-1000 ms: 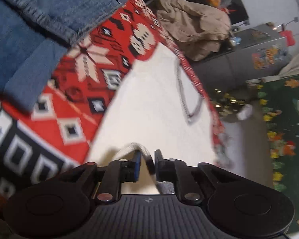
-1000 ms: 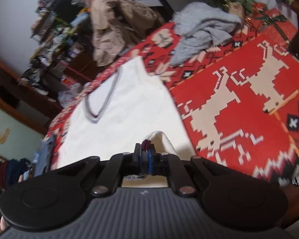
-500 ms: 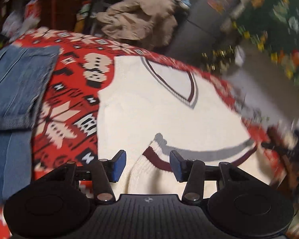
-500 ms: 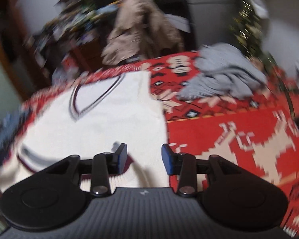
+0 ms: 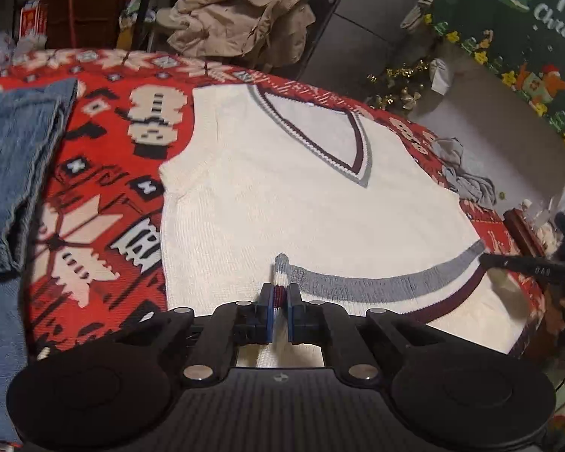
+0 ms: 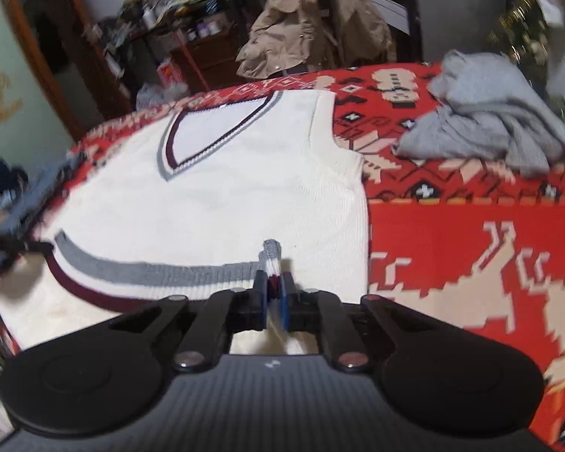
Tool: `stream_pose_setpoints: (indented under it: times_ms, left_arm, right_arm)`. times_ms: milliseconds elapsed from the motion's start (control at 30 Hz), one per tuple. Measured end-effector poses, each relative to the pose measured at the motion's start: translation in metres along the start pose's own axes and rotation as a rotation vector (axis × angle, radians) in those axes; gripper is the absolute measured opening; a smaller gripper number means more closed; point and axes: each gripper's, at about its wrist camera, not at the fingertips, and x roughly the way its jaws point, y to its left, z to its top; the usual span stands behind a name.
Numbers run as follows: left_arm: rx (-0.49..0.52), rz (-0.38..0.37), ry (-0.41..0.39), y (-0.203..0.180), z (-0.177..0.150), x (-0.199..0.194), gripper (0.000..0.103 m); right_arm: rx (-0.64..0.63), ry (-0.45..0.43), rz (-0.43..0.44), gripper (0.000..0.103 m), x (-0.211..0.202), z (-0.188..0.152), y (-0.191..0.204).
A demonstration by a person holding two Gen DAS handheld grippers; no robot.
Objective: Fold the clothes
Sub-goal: 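Lift the hem with both grippers and fold it toward the V-neck collar, then lower the folded hem onto the vest body and open both grippers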
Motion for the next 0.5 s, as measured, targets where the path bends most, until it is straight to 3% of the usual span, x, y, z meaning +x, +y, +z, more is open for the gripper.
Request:
stream_pose_setpoints:
  times_ms: [267, 367, 500]
  left_arm:
    - [-0.032, 0.032, -0.114, -0.001, 0.029, -0.016, 0.006]
    - [-0.052, 0.045, -0.143, 0.003, 0.043, -0.014, 0.006]
    - [-0.069, 0.075, -0.094, 0.016, 0.042, 0.017, 0.006]
  right_arm:
    - [0.118, -0.149, 0.012, 0.007, -0.023, 0.022, -0.003]
    - [0.133, -0.143, -0.017, 0.007, -0.008, 0.039, -0.005]
    - [0.146, -0.104, -0.065, 0.007, 0.020, 0.042, -0.008]
